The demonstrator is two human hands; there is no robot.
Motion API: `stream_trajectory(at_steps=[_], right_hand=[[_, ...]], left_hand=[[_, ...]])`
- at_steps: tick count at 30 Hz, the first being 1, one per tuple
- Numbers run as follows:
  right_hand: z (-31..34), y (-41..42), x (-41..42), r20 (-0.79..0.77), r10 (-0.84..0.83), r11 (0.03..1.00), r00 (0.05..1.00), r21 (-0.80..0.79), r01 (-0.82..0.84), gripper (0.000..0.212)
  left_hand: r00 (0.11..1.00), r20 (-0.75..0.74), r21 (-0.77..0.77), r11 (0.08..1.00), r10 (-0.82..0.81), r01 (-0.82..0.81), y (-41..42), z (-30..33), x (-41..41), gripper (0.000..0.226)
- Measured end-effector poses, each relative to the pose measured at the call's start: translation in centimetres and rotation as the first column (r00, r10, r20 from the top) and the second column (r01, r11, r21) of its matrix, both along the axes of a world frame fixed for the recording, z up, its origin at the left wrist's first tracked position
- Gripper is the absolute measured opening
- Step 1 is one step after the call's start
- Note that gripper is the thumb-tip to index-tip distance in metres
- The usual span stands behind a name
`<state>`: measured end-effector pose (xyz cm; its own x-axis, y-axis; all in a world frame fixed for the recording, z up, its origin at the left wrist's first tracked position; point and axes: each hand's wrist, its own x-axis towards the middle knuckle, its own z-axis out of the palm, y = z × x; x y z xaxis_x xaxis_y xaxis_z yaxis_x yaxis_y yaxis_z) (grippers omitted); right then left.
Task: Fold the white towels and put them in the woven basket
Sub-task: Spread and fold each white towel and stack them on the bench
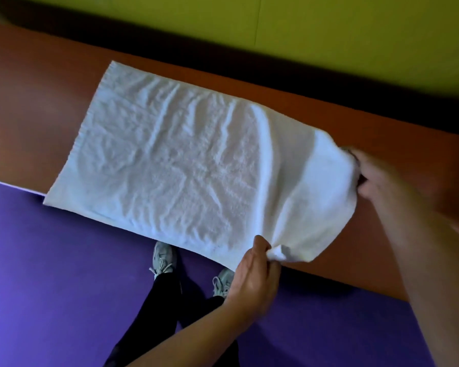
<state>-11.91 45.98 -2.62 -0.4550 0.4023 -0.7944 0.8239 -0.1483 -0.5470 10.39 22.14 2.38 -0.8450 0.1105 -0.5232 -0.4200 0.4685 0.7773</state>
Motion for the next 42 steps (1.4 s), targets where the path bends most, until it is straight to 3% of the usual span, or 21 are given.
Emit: stream_trajectory(at_steps=[2, 5, 6, 8, 11, 13, 19, 23, 28, 31, 35, 37, 42], right_hand=[[0.8, -0.3, -1.1, -0.065, -0.007, 1.000, 0.998, -0.016, 0.006, 0.020], [-0.3, 0.3, -3.2, -0.185, -0.044, 0.999, 0.982, 0.010, 0.047, 0.065], [-0.4, 0.0, -4.0, -0.232, -0.061, 0.998, 0.971, 0.014, 0.066, 0.070], [4.2, -4.7, -4.8, -0.283, -0.031, 0.999, 0.959, 0.024, 0.039, 0.060], [8.3, -12.2, -6.1, -0.369, 0.083, 0.996, 0.926, 0.066, -0.063, 0.018], [9.1, -16.5, -7.4, -0.392, 0.109, 0.992, 0.913, 0.105, -0.073, 0.004], [9.8, -30.2, -10.8, -0.440, 0.217, 0.976, 0.871, 0.084, -0.201, 0.007], [9.1, -39.0, -12.3, -0.468, 0.276, 0.961, 0.840, 0.122, -0.247, 0.012], [7.7, -47.9, -13.7, -0.456, 0.321, 0.946, 0.830, 0.187, -0.264, 0.013], [6.4, -51.4, -14.2, -0.431, 0.350, 0.936, 0.831, 0.200, -0.291, 0.023], [5.4, -53.2, -12.6, -0.411, 0.436, 0.898, 0.801, 0.132, -0.420, 0.016], [3.8, -52.1, -9.8, -0.348, 0.506, 0.863, 0.789, 0.219, -0.456, 0.014], [-0.2, -45.6, 2.7, -0.118, 0.454, 0.804, 0.883, 0.482, -0.349, 0.012]], left_hand=[[0.998, 0.030, -0.034, 0.998, 0.048, -0.047, -1.0, 1.4, -0.7, 0.027], [0.992, -0.012, -0.061, 0.990, 0.126, -0.127, -3.2, 3.1, -1.6, 0.036], [0.986, -0.024, -0.031, 0.986, 0.163, -0.163, -4.2, 3.7, -1.8, 0.038], [0.977, -0.053, -0.003, 0.978, 0.208, -0.209, -6.4, 4.7, -2.2, 0.038], [0.953, -0.124, -0.012, 0.960, 0.275, -0.279, -10.6, 5.7, -2.3, 0.029], [0.942, -0.137, -0.034, 0.949, 0.307, -0.314, -13.8, 6.0, -2.2, 0.025], [0.887, -0.154, 0.005, 0.898, 0.436, -0.440, -23.8, 6.7, -2.7, 0.040], [0.856, -0.008, 0.030, 0.856, 0.517, -0.516, -30.2, 5.9, -3.0, 0.039], [0.802, 0.102, -0.051, 0.809, 0.588, -0.586, -37.5, 4.2, -3.8, 0.025], [0.778, 0.092, -0.147, 0.781, 0.621, -0.606, -41.1, 3.1, -4.6, 0.026], [0.795, 0.148, -0.311, 0.791, 0.588, -0.527, -45.0, -0.3, -5.6, 0.034], [0.793, 0.225, -0.372, 0.803, 0.565, -0.466, -46.5, -2.8, -5.7, 0.036], [0.785, 0.301, -0.448, 0.807, 0.541, -0.385, -48.2, -5.9, -6.4, 0.028]])
